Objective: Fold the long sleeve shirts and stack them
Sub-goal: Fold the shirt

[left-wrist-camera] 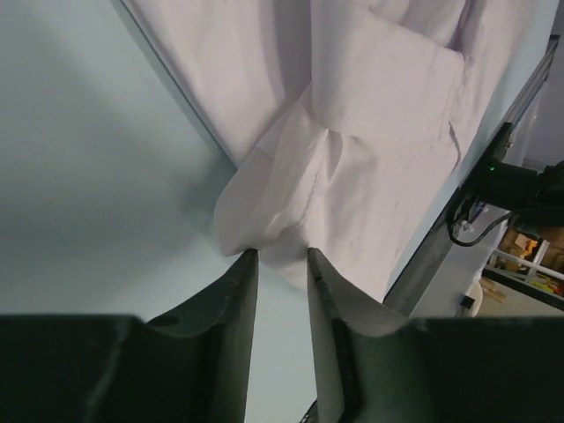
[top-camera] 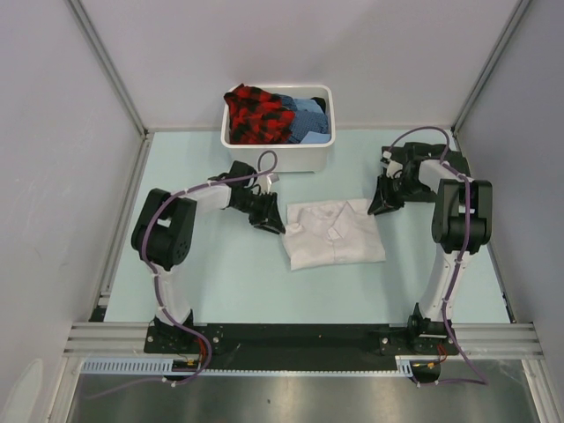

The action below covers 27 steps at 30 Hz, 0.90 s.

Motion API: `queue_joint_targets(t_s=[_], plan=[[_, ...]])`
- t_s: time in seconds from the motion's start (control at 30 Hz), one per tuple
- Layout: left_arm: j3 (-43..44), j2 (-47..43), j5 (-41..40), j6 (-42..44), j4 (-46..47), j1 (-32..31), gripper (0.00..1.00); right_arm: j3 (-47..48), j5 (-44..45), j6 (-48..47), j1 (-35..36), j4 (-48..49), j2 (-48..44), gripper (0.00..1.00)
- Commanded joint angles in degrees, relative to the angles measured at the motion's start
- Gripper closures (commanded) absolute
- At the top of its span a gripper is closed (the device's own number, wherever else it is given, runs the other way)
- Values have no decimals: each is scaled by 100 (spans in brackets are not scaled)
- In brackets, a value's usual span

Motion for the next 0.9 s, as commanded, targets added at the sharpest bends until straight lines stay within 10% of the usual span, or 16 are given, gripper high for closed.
queue_joint_targets(t_s=[0.0, 0.17, 0.67, 0.87], plan=[[457, 215, 473, -221, 296, -41, 76, 245, -216, 29, -75, 46, -66, 85], [879, 269, 385, -98, 331, -93, 100, 236, -330, 29, -277, 2, -118, 100], [1187, 549, -63, 1044, 551, -111, 100, -97, -752, 372, -471, 908, -250, 100], [784, 77, -186, 431, 646, 20, 48, -230, -726, 223, -462, 837, -470, 100]])
